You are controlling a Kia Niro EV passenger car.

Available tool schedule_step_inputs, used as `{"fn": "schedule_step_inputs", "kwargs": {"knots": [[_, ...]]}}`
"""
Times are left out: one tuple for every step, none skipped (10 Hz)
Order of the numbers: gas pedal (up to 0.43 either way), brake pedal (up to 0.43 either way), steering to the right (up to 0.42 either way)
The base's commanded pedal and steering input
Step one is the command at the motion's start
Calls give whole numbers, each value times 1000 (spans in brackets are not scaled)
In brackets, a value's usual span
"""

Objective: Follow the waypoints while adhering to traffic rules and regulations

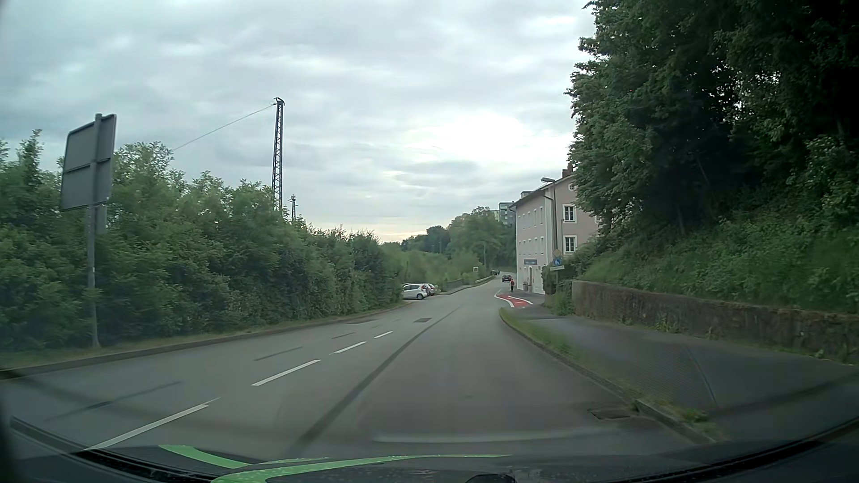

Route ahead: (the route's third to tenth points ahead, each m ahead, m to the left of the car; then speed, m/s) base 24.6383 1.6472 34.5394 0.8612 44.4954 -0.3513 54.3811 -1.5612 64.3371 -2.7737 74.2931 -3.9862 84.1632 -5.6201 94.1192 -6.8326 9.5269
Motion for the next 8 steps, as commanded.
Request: {"fn": "schedule_step_inputs", "kwargs": {"knots": [[209, 0, -4], [209, 0, -3], [157, 0, 0], [130, 0, 2], [130, 0, 7], [118, 0, 11], [98, 0, 11], [67, 0, 11]]}}
